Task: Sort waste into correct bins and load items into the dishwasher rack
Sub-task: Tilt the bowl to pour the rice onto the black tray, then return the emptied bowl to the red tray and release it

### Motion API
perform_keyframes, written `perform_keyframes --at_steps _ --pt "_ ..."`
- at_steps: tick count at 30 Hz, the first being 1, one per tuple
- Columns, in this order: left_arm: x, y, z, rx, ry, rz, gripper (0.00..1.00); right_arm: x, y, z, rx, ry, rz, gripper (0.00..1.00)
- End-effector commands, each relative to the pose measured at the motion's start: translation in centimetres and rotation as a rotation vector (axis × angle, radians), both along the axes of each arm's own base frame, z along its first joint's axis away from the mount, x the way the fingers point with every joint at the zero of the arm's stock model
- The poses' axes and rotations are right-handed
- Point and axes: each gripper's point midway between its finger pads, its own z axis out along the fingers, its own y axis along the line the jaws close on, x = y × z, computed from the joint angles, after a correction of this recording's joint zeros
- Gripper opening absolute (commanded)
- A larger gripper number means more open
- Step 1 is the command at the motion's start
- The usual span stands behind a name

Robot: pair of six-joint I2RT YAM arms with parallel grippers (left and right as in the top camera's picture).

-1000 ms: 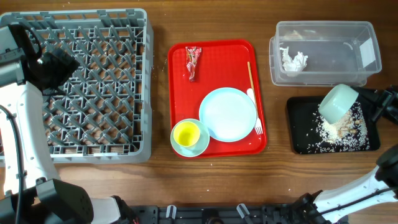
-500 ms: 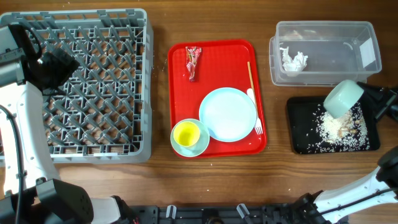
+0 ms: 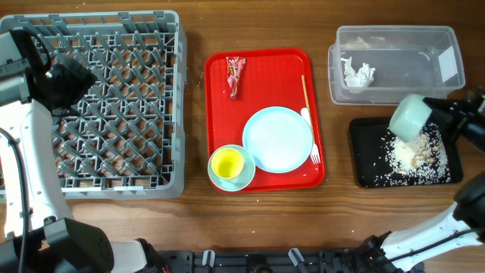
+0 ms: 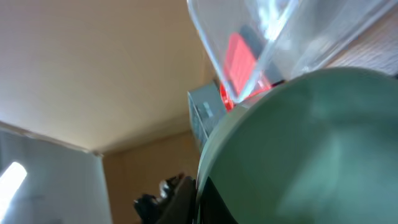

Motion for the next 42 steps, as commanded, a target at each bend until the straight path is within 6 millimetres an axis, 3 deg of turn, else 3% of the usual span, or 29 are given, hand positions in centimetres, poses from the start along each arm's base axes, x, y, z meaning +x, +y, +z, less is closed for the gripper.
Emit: perform_keyframes --at_steps 1,6,8,10,14,18,21,25,32,39,42 --pt "0.0 0.1 0.6 0.002 -0.018 0.004 1.0 0.7 4.2 4.9 -0.188 -0.174 0.123 0.04" --pt "0.0 0.1 0.6 0.002 -0.018 0.004 1.0 2.2 11.9 6.7 -0.666 -0.054 0.22 0.04" --pt "0.0 0.1 0.6 0.002 -0.018 0.004 1.0 3.0 17.2 8.1 -0.828 -0.131 0.266 0.04" --pt "0.0 0.1 0.6 0.003 -0.022 0.004 1.0 3.5 21.4 8.0 -0.948 -0.131 0.255 0.04" --pt "0.0 0.1 0.6 0.003 -0.021 0.004 1.0 4.2 31.8 5.0 -1.232 -0.225 0.291 0.04" --pt "0.0 0.1 0.6 0.003 -0.021 0.004 1.0 6.9 36.6 0.9 -1.467 -0.306 0.22 0.04" --pt "0.0 0.1 0.6 0.003 -0.021 0.004 1.0 8.3 38.4 -3.6 -1.503 -0.29 0.243 0.04" --pt "0.0 0.1 0.6 0.003 -0.021 0.004 1.0 10.5 37.6 -7.1 -1.531 -0.25 0.217 0.04" --pt "0.0 0.1 0.6 0.003 -0.021 0.004 1.0 13.5 37.4 -6.3 -1.505 -0.323 0.141 0.06" --pt "0.0 0.1 0.6 0.003 -0.021 0.004 1.0 12.2 38.3 -8.2 -1.462 -0.296 0.253 0.08" --pt "0.0 0.1 0.6 0.003 -0.021 0.004 1.0 11.8 38.0 -8.6 -1.476 -0.274 0.275 0.18"
